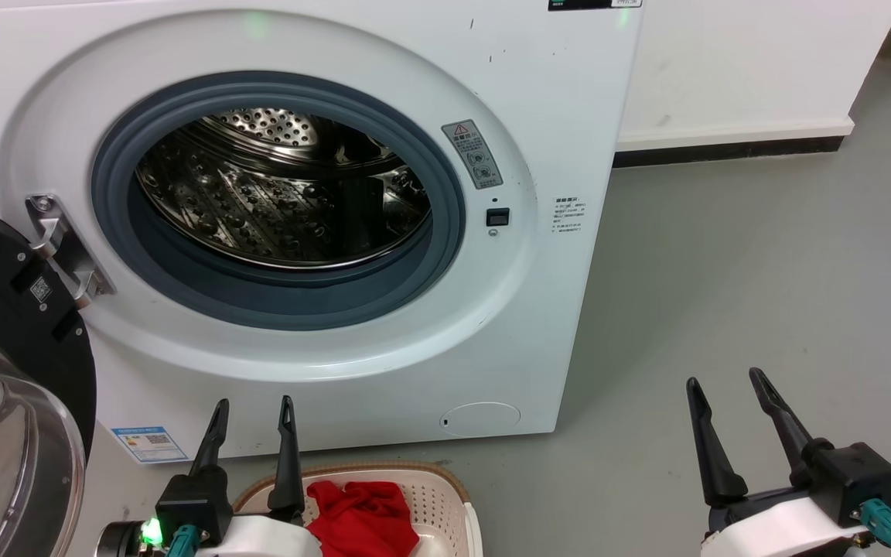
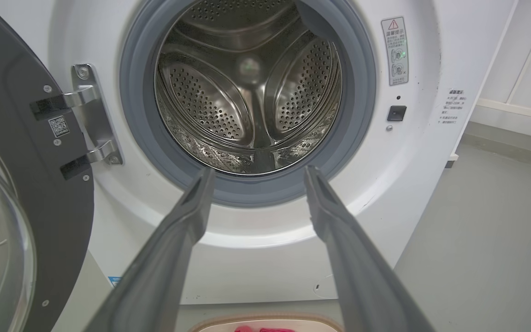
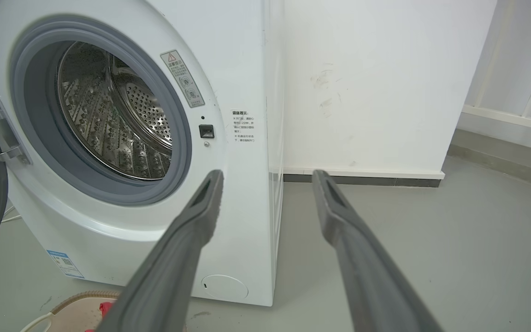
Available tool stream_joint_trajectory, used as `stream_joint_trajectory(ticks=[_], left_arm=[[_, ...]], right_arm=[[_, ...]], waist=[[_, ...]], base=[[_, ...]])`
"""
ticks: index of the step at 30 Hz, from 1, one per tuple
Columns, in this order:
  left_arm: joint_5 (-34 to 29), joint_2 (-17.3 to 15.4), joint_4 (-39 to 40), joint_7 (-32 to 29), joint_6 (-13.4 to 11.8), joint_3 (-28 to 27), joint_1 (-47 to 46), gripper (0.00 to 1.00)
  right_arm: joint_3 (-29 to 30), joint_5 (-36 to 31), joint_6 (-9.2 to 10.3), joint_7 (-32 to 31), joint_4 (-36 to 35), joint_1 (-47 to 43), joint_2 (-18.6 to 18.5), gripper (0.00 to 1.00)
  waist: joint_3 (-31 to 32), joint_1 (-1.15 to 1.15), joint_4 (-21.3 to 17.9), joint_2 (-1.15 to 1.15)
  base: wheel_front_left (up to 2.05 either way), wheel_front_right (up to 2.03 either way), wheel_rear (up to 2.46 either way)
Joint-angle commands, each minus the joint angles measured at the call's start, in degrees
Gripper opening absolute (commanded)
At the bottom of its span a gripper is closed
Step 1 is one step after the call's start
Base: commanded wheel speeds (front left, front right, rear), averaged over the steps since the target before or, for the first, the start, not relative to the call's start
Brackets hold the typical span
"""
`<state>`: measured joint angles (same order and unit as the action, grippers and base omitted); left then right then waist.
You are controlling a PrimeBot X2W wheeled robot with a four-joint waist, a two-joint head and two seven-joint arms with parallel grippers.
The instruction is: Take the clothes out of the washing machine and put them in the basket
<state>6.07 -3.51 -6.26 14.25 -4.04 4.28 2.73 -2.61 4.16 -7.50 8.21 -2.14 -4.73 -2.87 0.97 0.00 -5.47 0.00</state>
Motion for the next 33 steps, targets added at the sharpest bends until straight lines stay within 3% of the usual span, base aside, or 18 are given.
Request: stream_joint_trajectory(ticks=[1, 9, 10, 13, 33], left_arm=[[0.07, -0.28, 0.25, -0.14, -0.25, 0.10, 0.53, 1.00], [0.19, -0.70, 0.62, -0.37, -0.44, 0.49, 0.75, 1.00], [0.18, -0.46, 0.35, -0.43, -0.26, 0.55, 0.30, 0.00], [1.51, -0.30, -0.79, -0.96, -0.01, 0.14, 0.11, 0.00], [24.65, -0.06, -2.51, -6.33, 3.12, -2.76, -2.39, 0.00]], right_arm=[[-0.10, 0.23, 0.02, 0.09, -0.06, 0.22, 0.00, 1.00], [-0.17, 0.50, 0.03, 0.39, 0.23, 0.39, 0.00, 1.00], [-0.08, 0.38, 0.00, 0.17, 0.25, 0.02, 0.00, 0.00], [-0.40, 1.67, -0.01, 0.26, 0.73, -0.58, 0.01, 0.00], [0.49, 27.09, -0.01, -2.42, 5.01, 2.98, -1.54, 0.00]], waist=[[-0.03, 0.00, 0.04, 0.00], [-0.12, 0.00, 0.14, 0.00], [-0.12, 0.00, 0.14, 0.00], [-0.14, 0.00, 0.20, 0.00], [-0.31, 0.00, 1.10, 0.00]], base=[[0.00, 0.00, 0.00], [0.00, 0.00, 0.00], [0.00, 0.00, 0.00], [0.00, 0.00, 0.00], [0.00, 0.00, 0.00]])
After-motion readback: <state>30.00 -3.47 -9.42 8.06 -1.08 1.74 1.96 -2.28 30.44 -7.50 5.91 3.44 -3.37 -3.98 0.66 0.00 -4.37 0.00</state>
